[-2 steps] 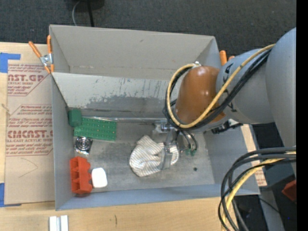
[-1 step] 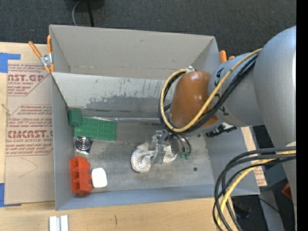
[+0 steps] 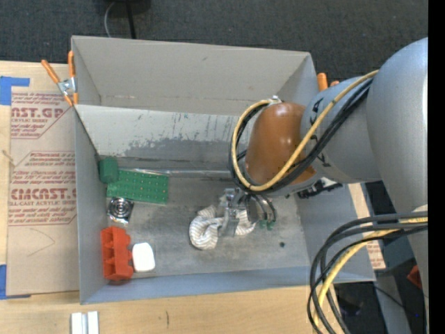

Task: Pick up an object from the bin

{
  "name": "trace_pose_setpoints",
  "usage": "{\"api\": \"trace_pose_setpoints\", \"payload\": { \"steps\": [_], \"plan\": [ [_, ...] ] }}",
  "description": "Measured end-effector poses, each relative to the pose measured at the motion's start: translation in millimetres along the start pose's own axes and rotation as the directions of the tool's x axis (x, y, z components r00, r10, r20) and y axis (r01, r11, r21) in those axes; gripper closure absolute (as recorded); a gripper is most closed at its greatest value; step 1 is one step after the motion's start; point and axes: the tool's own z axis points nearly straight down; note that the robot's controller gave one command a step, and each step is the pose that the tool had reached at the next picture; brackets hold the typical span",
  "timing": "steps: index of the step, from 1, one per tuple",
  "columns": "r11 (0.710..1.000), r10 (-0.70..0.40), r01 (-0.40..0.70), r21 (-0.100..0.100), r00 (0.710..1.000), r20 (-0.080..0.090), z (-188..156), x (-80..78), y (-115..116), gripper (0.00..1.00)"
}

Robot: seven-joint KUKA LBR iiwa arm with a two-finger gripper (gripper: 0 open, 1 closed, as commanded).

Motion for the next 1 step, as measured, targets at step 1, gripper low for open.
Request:
{"api": "trace_pose_setpoints", "payload": {
  "steps": [1],
  "plan": [
    [0.999,-0.049,0.049,0.000,0.999,0.005,-157.8,12.1,2.4,1.00]
  ]
}}
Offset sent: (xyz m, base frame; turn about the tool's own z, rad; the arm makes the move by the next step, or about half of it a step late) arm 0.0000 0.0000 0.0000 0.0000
